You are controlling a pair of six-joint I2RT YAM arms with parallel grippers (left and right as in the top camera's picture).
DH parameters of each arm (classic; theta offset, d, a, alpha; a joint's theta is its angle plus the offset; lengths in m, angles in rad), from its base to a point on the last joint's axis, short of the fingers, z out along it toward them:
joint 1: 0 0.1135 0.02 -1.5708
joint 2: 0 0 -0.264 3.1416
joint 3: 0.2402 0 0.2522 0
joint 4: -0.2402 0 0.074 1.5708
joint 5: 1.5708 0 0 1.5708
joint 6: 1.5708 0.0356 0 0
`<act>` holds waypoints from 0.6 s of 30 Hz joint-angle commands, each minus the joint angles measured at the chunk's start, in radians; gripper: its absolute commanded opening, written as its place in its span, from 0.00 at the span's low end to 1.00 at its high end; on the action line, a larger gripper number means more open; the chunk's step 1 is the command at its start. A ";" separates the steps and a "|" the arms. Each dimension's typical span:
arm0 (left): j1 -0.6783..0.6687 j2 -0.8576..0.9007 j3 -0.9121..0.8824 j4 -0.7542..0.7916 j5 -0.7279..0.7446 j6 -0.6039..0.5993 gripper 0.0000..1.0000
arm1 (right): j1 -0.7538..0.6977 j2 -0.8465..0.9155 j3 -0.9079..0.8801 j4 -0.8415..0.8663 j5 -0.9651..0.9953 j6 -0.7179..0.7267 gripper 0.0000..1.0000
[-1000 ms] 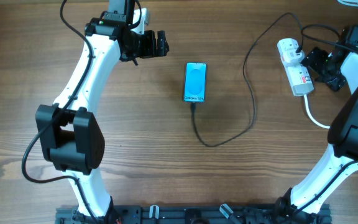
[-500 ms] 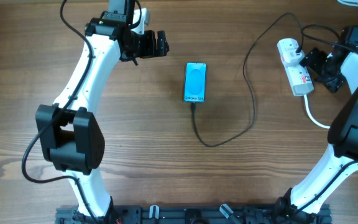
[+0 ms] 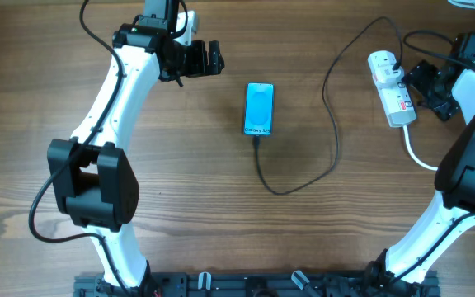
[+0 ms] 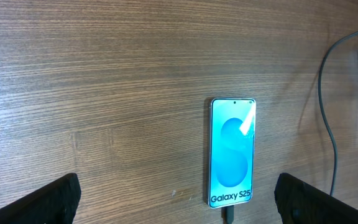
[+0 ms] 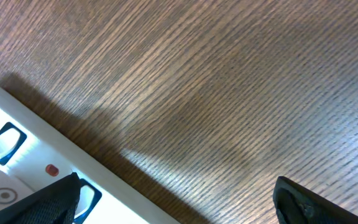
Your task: Plug charger to phone and switch on socket
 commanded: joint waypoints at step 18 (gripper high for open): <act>-0.002 0.004 -0.002 0.002 -0.009 0.009 1.00 | 0.004 0.016 -0.093 0.079 -0.132 -0.010 1.00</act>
